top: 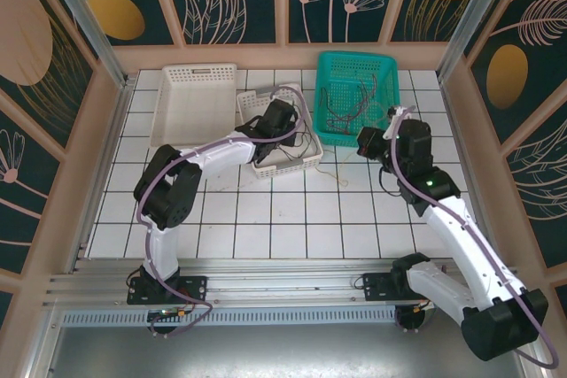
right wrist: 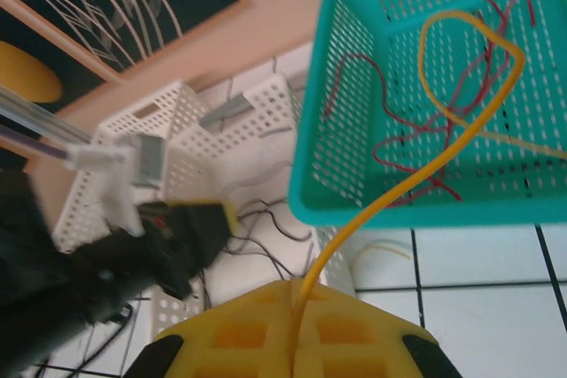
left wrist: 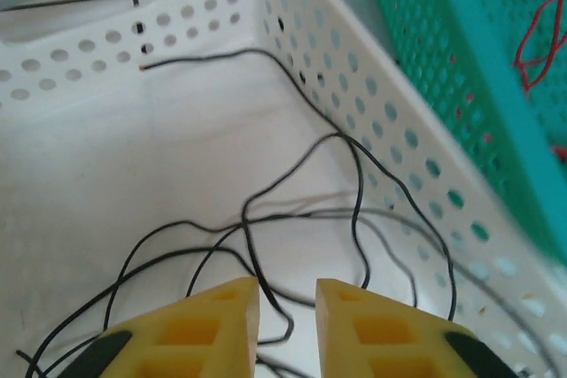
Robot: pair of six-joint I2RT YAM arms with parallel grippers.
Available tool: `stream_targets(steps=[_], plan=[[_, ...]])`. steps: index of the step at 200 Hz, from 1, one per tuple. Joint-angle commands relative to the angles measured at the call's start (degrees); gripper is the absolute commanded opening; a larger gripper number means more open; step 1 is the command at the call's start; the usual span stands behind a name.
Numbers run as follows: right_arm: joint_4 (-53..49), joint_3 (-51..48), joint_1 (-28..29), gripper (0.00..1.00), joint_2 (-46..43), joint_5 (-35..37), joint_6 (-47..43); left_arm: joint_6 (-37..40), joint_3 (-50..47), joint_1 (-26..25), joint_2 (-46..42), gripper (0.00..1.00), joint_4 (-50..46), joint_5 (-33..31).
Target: Untangle the cables
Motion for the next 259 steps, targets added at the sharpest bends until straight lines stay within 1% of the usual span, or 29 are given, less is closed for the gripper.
stream_targets(steps=[1, 11, 20, 28, 45, 61, 68, 73, 106, 108, 127, 144, 179, 195, 208, 218, 228, 240, 259], plan=[[-3.52, 5.81, 1.16, 0.0, 0.89, -1.42, -2.74, -2.07, -1.97, 1.42, -0.75, 0.39, 0.13, 2.05], [-3.96, 8.05, 1.75, 0.0, 1.61, -1.18, -3.21, -2.54, -2.48, 1.79, -1.37, 0.44, 0.36, 3.03], [-4.15, 10.12, 2.21, 0.0, 2.33, -1.07, -3.67, -2.52, -2.68, 1.8, -2.16, 0.52, 0.69, 3.38], [-4.52, 12.13, 2.52, 0.0, 3.13, -1.2, -4.06, -2.52, -2.39, 1.8, -2.77, 0.61, 0.42, 3.4], [-5.93, 17.09, 3.08, 0.0, 5.31, -2.06, -4.79, -2.26, -0.72, 1.72, -4.2, 0.73, -1.25, 3.5], [-7.97, 22.67, 3.78, 0.0, 7.97, -2.69, -5.64, -1.7, 1.5, 1.81, -6.41, 0.86, -3.02, 3.95], [-8.84, 25.22, 4.07, 0.0, 9.3, -2.97, -6.0, -1.25, 2.43, 1.87, -7.67, 0.95, -3.58, 3.94], [-9.43, 27.13, 4.26, 0.0, 10.21, -3.44, -6.25, -0.92, 3.13, 1.88, -8.71, 0.98, -4.03, 3.76], [-14.63, 41.84, 5.15, 0.0, 18.11, -4.67, -8.05, 1.45, 8.04, 1.94, -15.25, 0.99, -7.55, 2.25], [-14.94, 42.78, 5.34, 0.0, 18.69, -4.63, -8.07, 1.65, 8.22, 1.9, -16.77, 0.98, -7.66, 2.17], [-17.83, 50.31, 6.44, 0.0, 22.94, -4.3, -8.52, 2.99, 8.54, 2.03, -21.84, 0.99, -8.71, 0.75], [-17.33, 55.08, 7.8, 0.0, 26.39, -6.15, -8.76, 3.77, 7.12, 2.04, -26.5, 0.99, -9.41, -1.38], [-18.9, 69.56, 10.56, 0.0, 37.4, -11.53, -8.87, 5.09, -2.64, 2.06, -40.99, 0.99, -7.26, -8.9], [-20.6, 78.62, 11.3, 0.0, 43.93, -14.49, -9.09, 5.26, -7.59, 2.06, -48.0, 0.99, -7.17, -13.71], [-22.47, 87.62, 11.41, 0.0, 50.18, -16.36, -8.45, 5.17, -12.79, 2.03, -54.45, 0.99, -5.98, -16.63], [-22.62, 93.86, 11.41, 0.0, 54.69, -19.1, -8.25, 5.0, -16.9, 2.06, -59.53, 0.99, -5.01, -18.75], [-21.54, 99.08, 11.41, 0.0, 59.03, -21.72, -7.05, 4.81, -20.45, 2.11, -64.35, 0.98, -4.57, -21.14], [-18.04, 102.88, 11.41, 0.0, 63.17, -25.9, -5.57, 4.75, -23.79, 2.05, -69.33, 0.99, -4.63, -23.68], [-9.86, 103.33, 11.41, 0.0, 67.17, -30.5, -1.83, 4.71, -27.84, 2.02, -76.09, 0.99, -5.82, -26.41]])
